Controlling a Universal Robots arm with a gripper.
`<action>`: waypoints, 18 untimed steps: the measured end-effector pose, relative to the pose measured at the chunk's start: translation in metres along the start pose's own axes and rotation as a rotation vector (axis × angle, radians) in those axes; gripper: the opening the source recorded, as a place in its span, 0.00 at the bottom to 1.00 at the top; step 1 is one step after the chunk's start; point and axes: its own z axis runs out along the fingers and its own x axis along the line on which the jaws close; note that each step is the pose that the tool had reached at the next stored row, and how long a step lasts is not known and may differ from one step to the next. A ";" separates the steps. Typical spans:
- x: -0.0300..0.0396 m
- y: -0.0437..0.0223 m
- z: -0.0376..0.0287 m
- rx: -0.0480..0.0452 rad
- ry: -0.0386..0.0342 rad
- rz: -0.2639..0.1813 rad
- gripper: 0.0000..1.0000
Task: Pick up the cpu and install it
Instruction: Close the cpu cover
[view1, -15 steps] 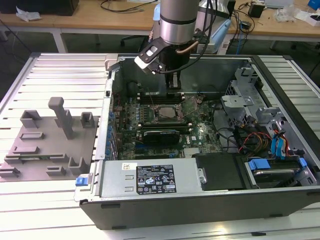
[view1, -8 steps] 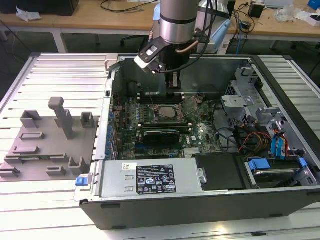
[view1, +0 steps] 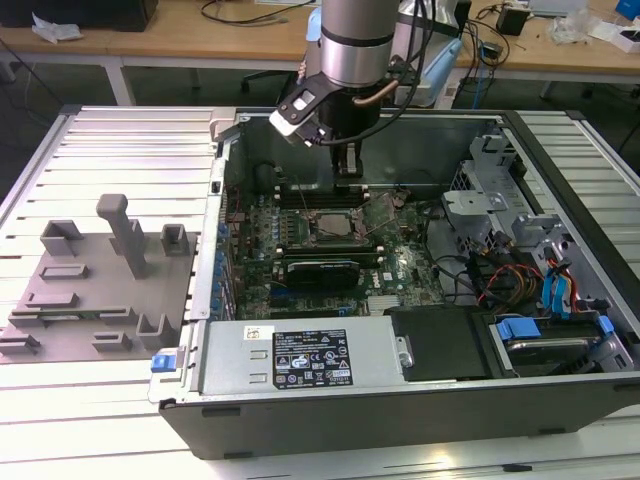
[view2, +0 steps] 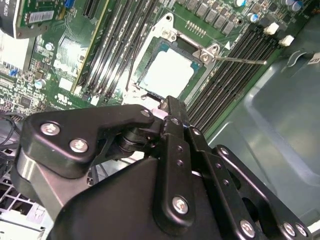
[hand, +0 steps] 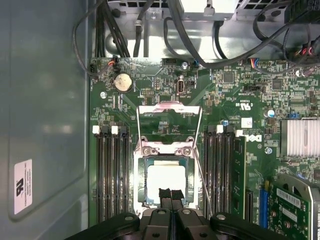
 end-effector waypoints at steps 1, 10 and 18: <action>0.0000 0.0017 0.0001 -0.0001 0.0002 0.000 0.11; 0.0000 0.0076 0.0002 -0.0001 0.0001 0.000 0.11; -0.0001 0.0246 0.0005 0.0000 0.0002 0.000 0.11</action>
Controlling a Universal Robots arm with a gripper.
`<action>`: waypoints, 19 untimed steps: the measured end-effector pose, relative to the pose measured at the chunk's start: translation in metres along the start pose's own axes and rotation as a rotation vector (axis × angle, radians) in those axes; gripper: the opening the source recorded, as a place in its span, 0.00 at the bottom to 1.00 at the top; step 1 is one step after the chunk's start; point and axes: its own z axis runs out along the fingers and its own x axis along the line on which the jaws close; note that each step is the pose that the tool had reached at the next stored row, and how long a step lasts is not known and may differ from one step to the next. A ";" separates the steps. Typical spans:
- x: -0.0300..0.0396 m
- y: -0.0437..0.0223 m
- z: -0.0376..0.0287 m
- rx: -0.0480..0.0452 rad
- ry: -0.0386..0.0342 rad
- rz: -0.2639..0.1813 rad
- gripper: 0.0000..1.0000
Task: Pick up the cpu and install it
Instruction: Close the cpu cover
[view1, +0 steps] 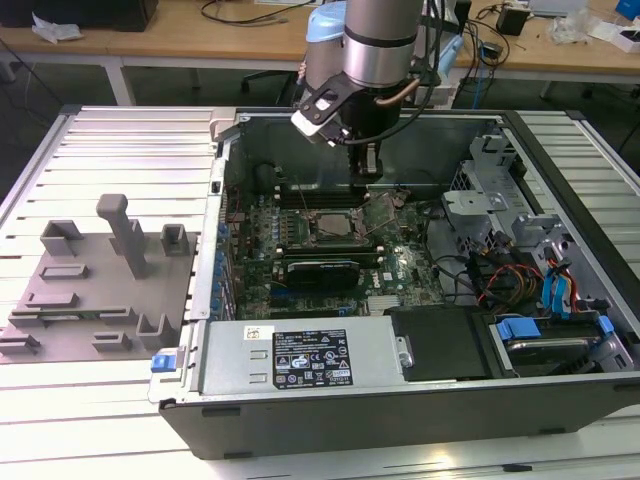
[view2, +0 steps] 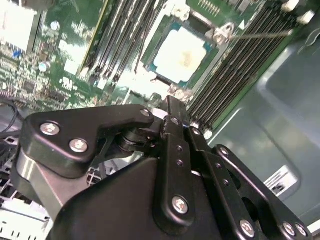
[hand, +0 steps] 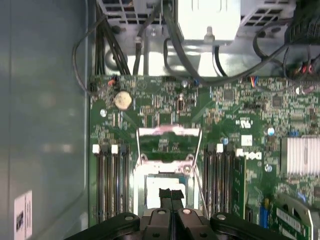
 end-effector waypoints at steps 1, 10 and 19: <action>0.0000 0.0033 0.0001 0.0002 -0.0001 0.000 0.11; -0.0003 0.0515 0.0019 0.0054 0.0000 0.000 0.11; -0.0004 0.0785 0.0180 0.0120 0.0001 0.000 0.11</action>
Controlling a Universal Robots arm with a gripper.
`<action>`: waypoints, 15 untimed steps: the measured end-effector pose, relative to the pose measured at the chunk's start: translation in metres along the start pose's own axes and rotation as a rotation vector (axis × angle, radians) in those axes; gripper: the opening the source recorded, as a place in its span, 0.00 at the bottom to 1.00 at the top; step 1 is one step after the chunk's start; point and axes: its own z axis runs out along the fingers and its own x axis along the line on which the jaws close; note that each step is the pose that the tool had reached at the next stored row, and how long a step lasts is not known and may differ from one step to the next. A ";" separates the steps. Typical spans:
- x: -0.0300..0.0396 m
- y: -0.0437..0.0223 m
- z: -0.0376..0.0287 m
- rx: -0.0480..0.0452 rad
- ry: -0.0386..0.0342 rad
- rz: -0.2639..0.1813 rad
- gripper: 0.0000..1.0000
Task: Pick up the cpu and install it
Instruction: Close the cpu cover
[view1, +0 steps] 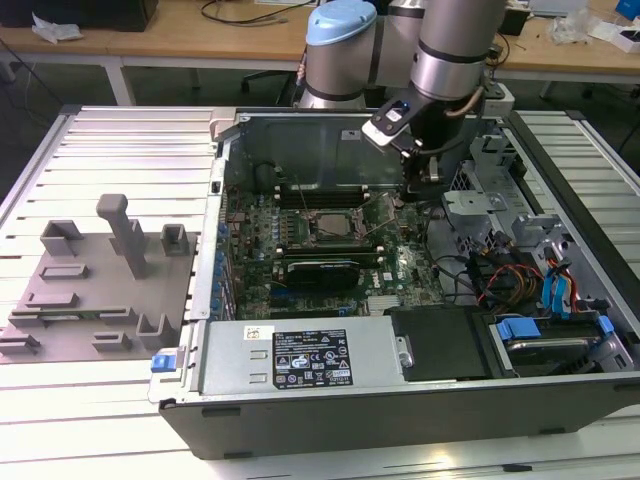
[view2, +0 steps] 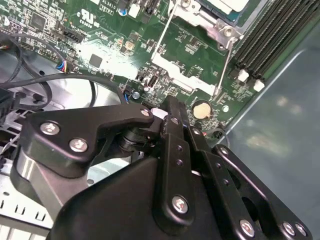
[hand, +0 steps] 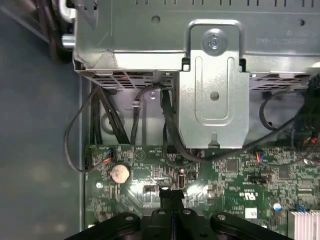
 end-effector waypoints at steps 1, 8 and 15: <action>0.0000 0.0005 0.0014 0.0003 0.0000 0.000 0.11; 0.0000 0.0008 0.0056 0.0004 -0.0002 0.000 0.11; 0.0000 -0.0009 0.0082 0.0004 0.0000 0.000 0.11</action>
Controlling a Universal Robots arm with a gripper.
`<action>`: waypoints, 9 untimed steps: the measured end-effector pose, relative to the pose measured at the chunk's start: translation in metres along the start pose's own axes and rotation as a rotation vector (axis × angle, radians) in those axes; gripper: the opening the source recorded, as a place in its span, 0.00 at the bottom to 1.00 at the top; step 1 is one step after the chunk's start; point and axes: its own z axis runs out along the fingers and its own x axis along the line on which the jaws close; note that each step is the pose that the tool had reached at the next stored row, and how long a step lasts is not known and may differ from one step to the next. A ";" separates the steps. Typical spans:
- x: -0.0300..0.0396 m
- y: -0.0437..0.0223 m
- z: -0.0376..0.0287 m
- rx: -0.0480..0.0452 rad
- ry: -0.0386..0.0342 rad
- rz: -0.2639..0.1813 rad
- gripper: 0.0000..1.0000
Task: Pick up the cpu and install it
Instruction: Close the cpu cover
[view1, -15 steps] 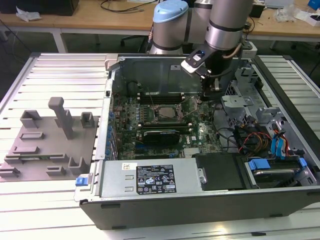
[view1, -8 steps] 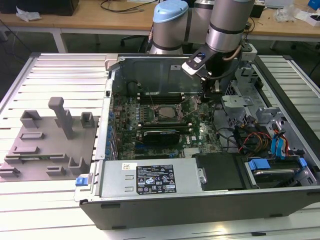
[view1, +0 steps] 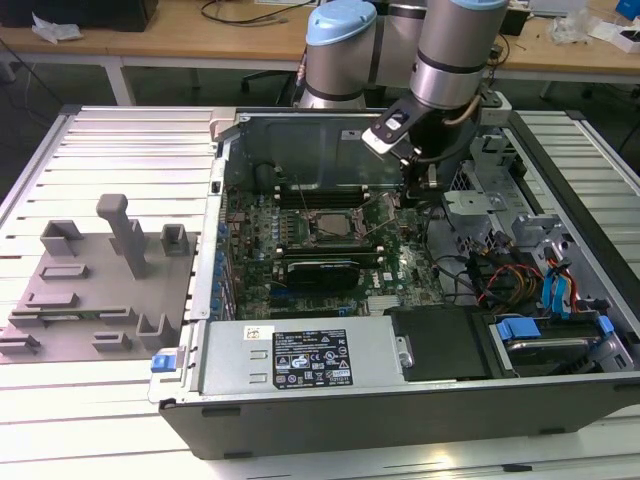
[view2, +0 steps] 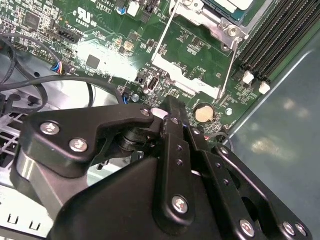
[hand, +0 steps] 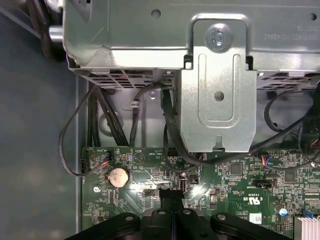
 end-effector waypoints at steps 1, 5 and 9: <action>0.0000 -0.0008 0.0006 0.0001 -0.0001 0.000 0.11; 0.0000 -0.0061 0.0012 0.0001 -0.0002 0.000 0.11; 0.0000 -0.0091 0.0012 -0.0005 -0.0002 0.000 0.11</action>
